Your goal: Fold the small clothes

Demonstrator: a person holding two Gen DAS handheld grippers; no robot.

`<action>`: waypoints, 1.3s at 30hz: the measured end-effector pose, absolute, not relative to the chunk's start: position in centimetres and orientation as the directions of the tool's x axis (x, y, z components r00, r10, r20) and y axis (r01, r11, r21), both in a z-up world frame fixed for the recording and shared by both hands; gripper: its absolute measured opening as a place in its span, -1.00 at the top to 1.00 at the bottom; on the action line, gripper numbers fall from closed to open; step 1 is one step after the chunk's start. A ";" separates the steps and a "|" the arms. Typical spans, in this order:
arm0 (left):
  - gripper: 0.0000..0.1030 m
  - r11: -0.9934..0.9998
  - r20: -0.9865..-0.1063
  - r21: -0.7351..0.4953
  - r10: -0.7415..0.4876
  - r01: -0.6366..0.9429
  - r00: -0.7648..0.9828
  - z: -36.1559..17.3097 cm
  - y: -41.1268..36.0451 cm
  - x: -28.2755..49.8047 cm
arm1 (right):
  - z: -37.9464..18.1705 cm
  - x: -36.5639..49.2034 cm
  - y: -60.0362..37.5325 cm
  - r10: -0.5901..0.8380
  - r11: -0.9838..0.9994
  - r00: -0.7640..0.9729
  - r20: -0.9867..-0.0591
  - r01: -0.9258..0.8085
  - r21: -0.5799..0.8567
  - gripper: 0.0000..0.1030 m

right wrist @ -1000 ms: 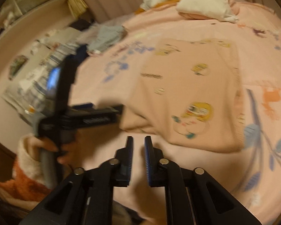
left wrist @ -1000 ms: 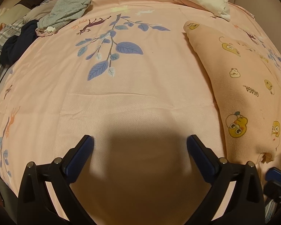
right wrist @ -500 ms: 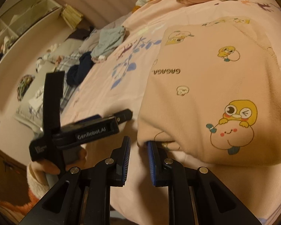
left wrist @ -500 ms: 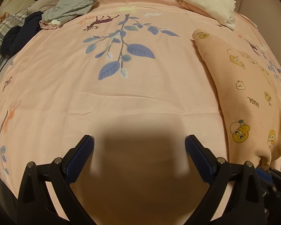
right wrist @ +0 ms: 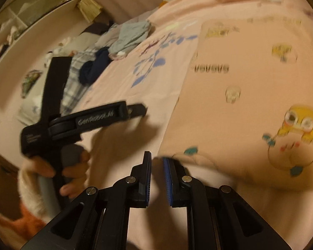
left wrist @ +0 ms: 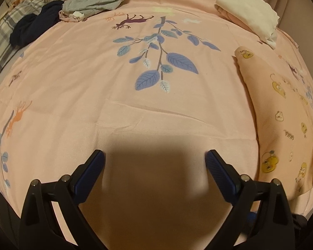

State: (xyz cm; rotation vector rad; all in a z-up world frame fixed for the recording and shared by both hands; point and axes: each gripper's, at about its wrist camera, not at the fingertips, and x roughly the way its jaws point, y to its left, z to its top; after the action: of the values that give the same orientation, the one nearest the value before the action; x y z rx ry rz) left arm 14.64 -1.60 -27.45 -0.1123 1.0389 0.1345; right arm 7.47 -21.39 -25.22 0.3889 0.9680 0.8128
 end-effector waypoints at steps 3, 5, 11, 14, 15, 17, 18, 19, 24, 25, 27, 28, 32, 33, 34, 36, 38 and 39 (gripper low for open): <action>-0.90 0.989 -0.862 -0.004 0.071 -0.146 0.503 -27.5 -2.1 14.7 | -24.8 5.7 -21.3 0.748 0.653 0.297 -0.594 -0.489 0.578 0.69; -0.90 0.990 -0.860 -0.013 0.061 -0.142 0.506 -27.5 -2.2 14.6 | -24.2 5.1 -21.2 0.736 0.661 0.297 -0.608 -0.505 0.555 0.69; -0.90 0.990 -0.861 -0.018 0.055 -0.139 0.505 -27.6 -2.2 14.8 | -20.8 6.1 -23.5 0.732 0.681 0.422 -0.535 -0.477 0.556 0.69; -0.90 0.989 -0.858 -0.025 0.055 -0.148 0.510 -27.6 -2.2 14.8 | -21.0 7.9 -23.9 0.717 0.696 0.444 -0.537 -0.426 0.577 0.69; -0.90 0.989 -0.857 -0.024 0.056 -0.149 0.513 -27.6 -2.2 14.8 | -21.8 8.4 -23.5 0.681 0.733 0.442 -0.584 -0.392 0.556 0.69; -0.89 0.989 -0.850 -0.031 0.051 -0.147 0.524 -27.5 -2.4 14.7 | -23.7 8.7 -22.9 0.631 0.775 0.417 -0.654 -0.345 0.529 0.71; -0.87 0.990 -0.847 -0.038 0.042 -0.139 0.531 -27.4 -2.5 14.7 | -24.2 7.9 -23.0 0.649 0.761 0.423 -0.632 -0.366 0.536 0.71; -0.85 0.991 -0.841 -0.053 0.024 -0.127 0.541 -27.2 -2.7 14.6 | -24.2 7.6 -22.9 0.653 0.757 0.429 -0.624 -0.378 0.533 0.71; -0.74 0.969 -0.763 -0.241 -0.150 -0.060 0.629 -25.9 -4.2 14.7 | -22.4 6.7 -24.2 0.644 0.764 0.405 -0.649 -0.384 0.518 0.71; -0.70 0.960 -0.737 -0.277 -0.194 -0.027 0.647 -25.6 -5.0 14.8 | -22.0 6.7 -24.9 0.637 0.770 0.424 -0.644 -0.380 0.512 0.71; -0.65 0.950 -0.698 -0.309 -0.251 0.034 0.670 -25.0 -6.2 14.7 | -21.2 6.5 -26.5 0.616 0.787 0.483 -0.622 -0.356 0.503 0.71; -0.61 0.947 -0.673 -0.314 -0.274 0.070 0.687 -24.6 -6.9 14.4 | -21.0 6.7 -27.2 0.607 0.794 0.506 -0.613 -0.338 0.506 0.71; -0.61 0.956 -0.673 -0.255 -0.285 0.148 0.682 -24.7 -9.9 13.6 | -21.4 10.0 -30.2 0.525 0.835 0.567 -0.634 -0.201 0.512 0.71; -0.60 0.967 -0.715 -0.212 -0.254 0.143 0.651 -25.5 -10.7 14.0 | -22.0 11.1 -31.0 0.475 0.859 0.576 -0.665 -0.140 0.492 0.71; -0.55 0.976 -0.765 -0.176 -0.219 0.131 0.606 -26.8 -11.3 14.5 | -22.5 11.9 -31.2 0.444 0.872 0.573 -0.689 -0.100 0.479 0.75; -0.60 0.975 -0.770 -0.188 -0.219 0.115 0.600 -27.6 -11.1 14.6 | -23.9 12.5 -32.7 0.461 0.850 0.554 -0.694 -0.051 0.524 0.93; -0.61 0.972 -0.767 -0.205 -0.234 0.117 0.598 -27.3 -10.8 14.7 | -24.4 11.9 -33.9 0.488 0.821 0.578 -0.653 -0.050 0.569 1.00; -0.61 0.971 -0.772 -0.208 -0.239 0.121 0.588 -27.3 -10.7 14.8 | -24.5 11.3 -34.1 0.468 0.832 0.597 -0.651 -0.050 0.552 1.00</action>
State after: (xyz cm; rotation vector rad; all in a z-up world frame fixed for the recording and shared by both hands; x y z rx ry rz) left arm 14.78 -10.69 -27.25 -0.1388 0.9187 -0.2102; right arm 11.32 -34.08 -24.54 0.5190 0.8874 0.3168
